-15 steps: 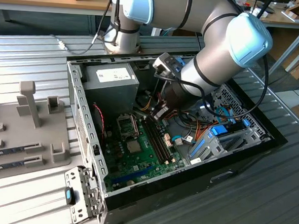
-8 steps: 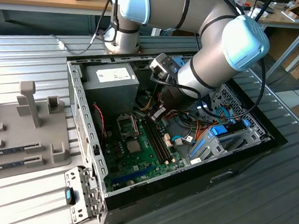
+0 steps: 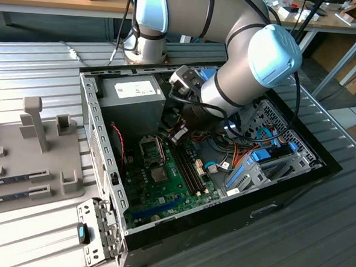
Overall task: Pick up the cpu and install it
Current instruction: 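Close the cpu cover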
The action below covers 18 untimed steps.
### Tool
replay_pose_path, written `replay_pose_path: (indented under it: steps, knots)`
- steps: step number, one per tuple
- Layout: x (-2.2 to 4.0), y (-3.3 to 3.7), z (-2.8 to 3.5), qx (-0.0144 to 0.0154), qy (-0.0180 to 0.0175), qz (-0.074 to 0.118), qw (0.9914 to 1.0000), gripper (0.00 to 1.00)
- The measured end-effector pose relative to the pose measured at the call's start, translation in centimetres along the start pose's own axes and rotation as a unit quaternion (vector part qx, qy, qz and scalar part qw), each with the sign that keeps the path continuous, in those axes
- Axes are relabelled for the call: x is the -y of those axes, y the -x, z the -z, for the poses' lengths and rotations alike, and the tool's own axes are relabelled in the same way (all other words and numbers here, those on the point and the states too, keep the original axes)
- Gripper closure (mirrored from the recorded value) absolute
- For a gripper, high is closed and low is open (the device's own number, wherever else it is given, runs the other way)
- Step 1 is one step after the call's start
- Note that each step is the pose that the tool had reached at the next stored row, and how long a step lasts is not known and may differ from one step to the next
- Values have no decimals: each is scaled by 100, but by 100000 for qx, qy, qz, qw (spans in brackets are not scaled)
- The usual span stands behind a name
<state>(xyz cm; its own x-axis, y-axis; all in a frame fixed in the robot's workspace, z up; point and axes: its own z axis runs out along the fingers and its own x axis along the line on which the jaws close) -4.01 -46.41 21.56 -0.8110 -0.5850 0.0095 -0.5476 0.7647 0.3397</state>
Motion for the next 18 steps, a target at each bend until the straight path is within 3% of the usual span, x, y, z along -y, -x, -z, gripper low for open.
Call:
replay_pose_path:
  steps: [3, 11, 18]
  knots:
    - [-22, -8, -57, 1, 15, -1, 100000, 89]
    - [-107, -2, -136, 75, 110, 31, 100000, 89]
    - [-122, -29, -164, 115, 160, 42, 100000, 89]
